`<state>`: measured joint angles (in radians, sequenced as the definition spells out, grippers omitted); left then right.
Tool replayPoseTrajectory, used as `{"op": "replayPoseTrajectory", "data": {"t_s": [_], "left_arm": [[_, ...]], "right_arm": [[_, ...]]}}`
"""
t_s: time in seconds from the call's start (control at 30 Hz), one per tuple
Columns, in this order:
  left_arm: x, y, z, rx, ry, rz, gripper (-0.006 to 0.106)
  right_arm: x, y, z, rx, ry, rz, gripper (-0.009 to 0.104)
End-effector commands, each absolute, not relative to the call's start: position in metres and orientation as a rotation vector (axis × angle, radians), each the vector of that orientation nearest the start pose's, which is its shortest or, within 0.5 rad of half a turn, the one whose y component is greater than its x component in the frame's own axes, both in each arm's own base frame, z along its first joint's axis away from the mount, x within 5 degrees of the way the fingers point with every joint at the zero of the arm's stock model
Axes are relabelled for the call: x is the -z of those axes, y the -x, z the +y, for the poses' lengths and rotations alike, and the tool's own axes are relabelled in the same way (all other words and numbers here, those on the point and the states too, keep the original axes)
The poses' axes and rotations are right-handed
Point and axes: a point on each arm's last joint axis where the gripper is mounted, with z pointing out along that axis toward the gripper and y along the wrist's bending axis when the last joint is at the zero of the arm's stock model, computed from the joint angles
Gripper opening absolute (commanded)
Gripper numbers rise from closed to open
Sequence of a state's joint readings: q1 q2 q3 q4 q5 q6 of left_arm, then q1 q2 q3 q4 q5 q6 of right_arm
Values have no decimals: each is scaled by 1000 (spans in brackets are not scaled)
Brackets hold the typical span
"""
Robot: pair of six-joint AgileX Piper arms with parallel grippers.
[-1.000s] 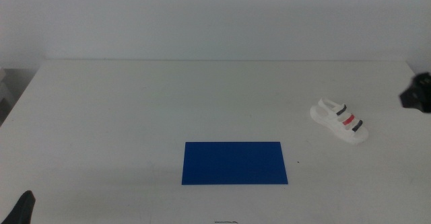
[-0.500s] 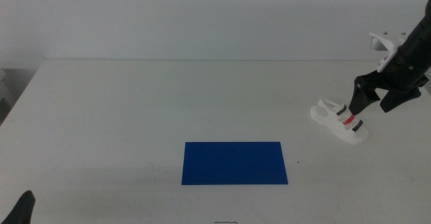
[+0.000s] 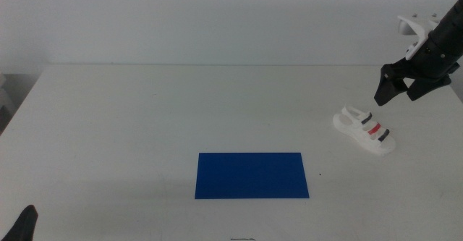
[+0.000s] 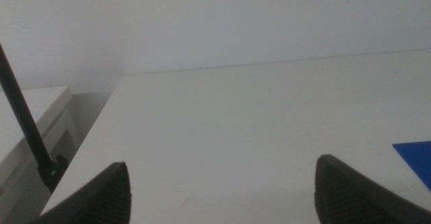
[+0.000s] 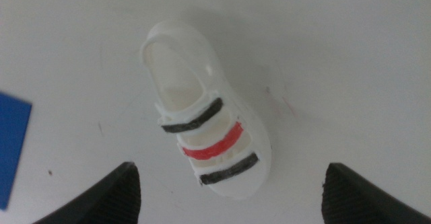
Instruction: Use one arm to grab the shoe from the table and place it on the mat.
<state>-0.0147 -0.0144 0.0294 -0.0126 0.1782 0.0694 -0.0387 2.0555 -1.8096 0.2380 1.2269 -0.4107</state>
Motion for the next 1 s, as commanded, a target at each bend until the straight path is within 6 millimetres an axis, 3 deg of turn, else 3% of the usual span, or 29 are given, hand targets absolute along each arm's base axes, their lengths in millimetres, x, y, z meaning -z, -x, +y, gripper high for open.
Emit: {"op": "replayPoseTrajectory", "data": {"t_s": [0.0, 0.23, 0.5, 0.77, 0.87, 0.97], "left_arm": [[-198, -55, -1, -9, -43, 1571, 94], [-198, -55, -1, -9, -43, 1571, 94], [-198, -55, -1, -9, -43, 1571, 94], [-198, -55, -1, -9, -43, 1571, 94], [-198, -55, -1, -9, -43, 1571, 94], [-198, -55, -1, -9, -43, 1571, 94]], "right_arm": [[-283, -424, 6, -290, 612, 2784, 94], [-266, -434, 16, -221, 855, 2711, 94], [-237, -445, 48, -41, 1042, 2701, 94], [-211, -457, 54, 4, 1017, 2713, 94], [-203, -458, 54, -4, 1010, 2736, 89], [-202, -460, 54, 0, 1003, 2722, 73]]}}
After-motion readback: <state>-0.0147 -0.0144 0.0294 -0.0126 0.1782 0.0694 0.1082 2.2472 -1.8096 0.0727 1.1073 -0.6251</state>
